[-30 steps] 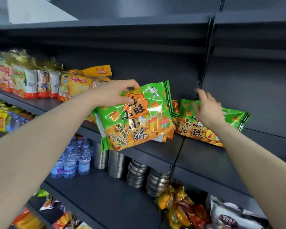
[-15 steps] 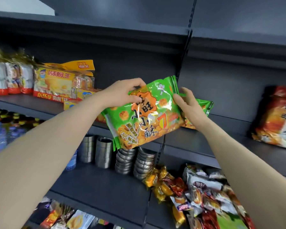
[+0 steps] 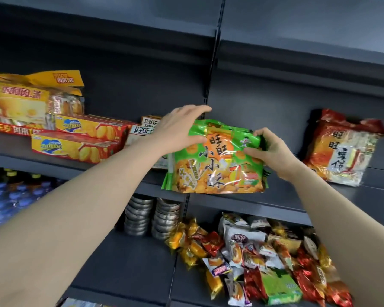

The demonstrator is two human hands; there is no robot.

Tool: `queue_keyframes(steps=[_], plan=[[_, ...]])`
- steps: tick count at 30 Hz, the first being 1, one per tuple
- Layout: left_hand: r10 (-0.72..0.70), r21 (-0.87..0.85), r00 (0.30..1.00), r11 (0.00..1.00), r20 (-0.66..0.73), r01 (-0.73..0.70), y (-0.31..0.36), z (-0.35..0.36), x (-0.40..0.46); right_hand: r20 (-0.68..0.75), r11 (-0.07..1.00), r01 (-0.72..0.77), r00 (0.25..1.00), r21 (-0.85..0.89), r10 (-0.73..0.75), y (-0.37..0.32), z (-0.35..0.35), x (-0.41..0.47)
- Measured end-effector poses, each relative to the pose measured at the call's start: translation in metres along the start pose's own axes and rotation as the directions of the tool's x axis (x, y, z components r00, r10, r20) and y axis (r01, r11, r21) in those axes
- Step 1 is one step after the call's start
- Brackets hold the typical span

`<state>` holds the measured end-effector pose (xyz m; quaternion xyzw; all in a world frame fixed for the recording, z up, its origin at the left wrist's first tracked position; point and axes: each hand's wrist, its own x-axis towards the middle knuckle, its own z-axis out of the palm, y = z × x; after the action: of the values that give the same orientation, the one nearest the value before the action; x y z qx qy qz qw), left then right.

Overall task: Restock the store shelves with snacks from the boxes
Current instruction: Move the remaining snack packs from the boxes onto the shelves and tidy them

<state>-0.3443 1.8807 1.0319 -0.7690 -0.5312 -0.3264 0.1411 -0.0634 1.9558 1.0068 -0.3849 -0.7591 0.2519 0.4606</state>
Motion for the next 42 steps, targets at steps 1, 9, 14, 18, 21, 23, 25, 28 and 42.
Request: queue_keyframes(steps=[1, 9, 14, 18, 21, 23, 25, 28, 42], plan=[[-0.044, -0.009, 0.999, 0.999, -0.017, 0.044, -0.010, 0.003, -0.001, -0.029, 1.000, -0.017, 0.999, -0.007, 0.017, 0.008, -0.010, 0.004], [-0.365, 0.296, 0.904, 0.909, 0.221, 0.294, -0.100, 0.051, -0.027, -0.178, 0.948, -0.145, 0.979, -0.285, 0.096, 0.060, -0.020, 0.050], [-0.381, 0.358, 0.896, 0.889, 0.229, 0.286, -0.112, 0.071, -0.031, -0.066, 0.798, 0.072, 0.988, -0.598, -0.138, 0.060, 0.029, 0.078], [-0.389, 0.389, 0.898, 0.875, 0.207, 0.289, -0.113, 0.075, -0.031, -0.031, 0.601, 0.101, 0.978, -0.793, -0.205, 0.066, 0.038, 0.112], [-0.388, 0.399, 0.898, 0.872, 0.208, 0.284, -0.114, 0.078, -0.029, -0.006, 0.454, 0.088, 0.979, -0.887, -0.202, 0.069, 0.040, 0.129], [-0.390, 0.389, 0.896, 0.875, 0.212, 0.289, -0.116, 0.080, -0.030, 0.004, 0.431, 0.095, 0.978, -0.897, -0.208, 0.072, 0.047, 0.133], [-0.393, 0.381, 0.896, 0.876, 0.207, 0.296, -0.116, 0.082, -0.032, -0.003, 0.433, 0.107, 0.969, -0.895, -0.246, 0.077, 0.057, 0.133], [-0.372, 0.380, 0.913, 0.879, 0.167, 0.288, -0.116, 0.084, -0.035, -0.065, 0.477, 0.096, 0.949, -0.874, -0.309, 0.083, 0.065, 0.131], [-0.349, 0.306, 0.934, 0.884, -0.073, 0.354, -0.102, 0.039, -0.098, -0.062, 0.410, 0.163, 0.873, -0.897, -0.483, 0.019, 0.113, 0.078]])
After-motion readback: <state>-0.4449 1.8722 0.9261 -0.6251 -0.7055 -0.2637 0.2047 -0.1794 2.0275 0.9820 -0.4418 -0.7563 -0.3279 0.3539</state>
